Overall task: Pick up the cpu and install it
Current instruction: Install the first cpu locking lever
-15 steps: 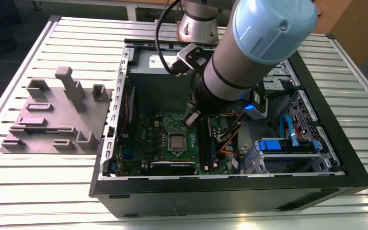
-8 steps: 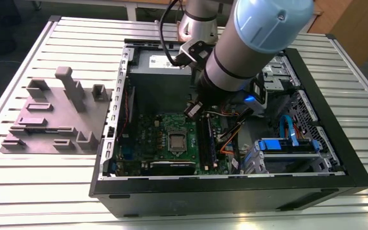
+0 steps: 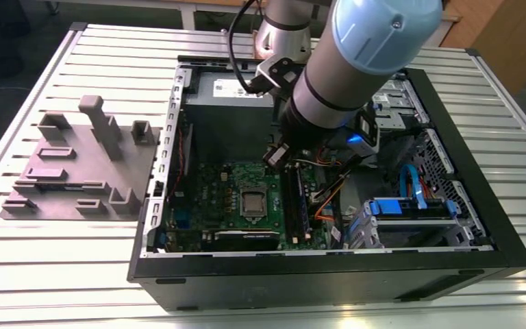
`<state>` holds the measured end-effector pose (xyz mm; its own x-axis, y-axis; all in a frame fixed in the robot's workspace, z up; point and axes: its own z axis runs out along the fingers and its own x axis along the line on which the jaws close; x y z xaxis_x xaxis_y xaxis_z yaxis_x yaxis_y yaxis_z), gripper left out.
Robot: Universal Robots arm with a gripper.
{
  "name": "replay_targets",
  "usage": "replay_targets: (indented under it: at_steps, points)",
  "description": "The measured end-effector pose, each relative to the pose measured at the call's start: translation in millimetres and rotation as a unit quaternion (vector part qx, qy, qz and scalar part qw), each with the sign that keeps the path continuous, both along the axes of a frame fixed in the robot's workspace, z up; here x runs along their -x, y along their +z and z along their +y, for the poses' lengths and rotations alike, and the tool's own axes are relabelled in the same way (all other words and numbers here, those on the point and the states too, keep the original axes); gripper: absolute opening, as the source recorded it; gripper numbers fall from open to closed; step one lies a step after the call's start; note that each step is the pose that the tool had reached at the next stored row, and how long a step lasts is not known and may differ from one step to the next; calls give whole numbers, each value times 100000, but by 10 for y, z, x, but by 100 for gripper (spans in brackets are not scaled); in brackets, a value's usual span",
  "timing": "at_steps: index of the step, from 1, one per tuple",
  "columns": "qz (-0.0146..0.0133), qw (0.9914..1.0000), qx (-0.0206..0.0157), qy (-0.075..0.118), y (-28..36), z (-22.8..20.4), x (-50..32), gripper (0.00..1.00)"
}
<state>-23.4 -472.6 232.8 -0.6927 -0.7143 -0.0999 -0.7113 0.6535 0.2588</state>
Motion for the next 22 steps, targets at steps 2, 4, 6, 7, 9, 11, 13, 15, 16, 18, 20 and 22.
replay_targets:
  at_steps: [2,4,6,7,9,11,13,15,16,18,20,22]
  points:
    - [5,99999,0,516,-11,1,5,11]
    - [8,99993,0,1189,-21,5,11,11]
    - [2,99986,-26,1647,-30,14,10,11]
    - [0,99983,-39,1827,-33,18,10,11]
    - [5,99972,-40,2346,-39,26,11,11]
    - [5,99959,-33,2847,-41,42,12,11]
    - [1,99952,-41,3103,-42,48,13,11]
    - [3,99949,21,3197,-42,48,19,11]
    - [10,99949,153,3201,-42,49,21,11]
    - [19,99948,402,3206,-42,48,22,11]
    - [24,99947,507,3205,-40,45,23,11]
    - [24,99947,591,3198,-39,43,23,11]
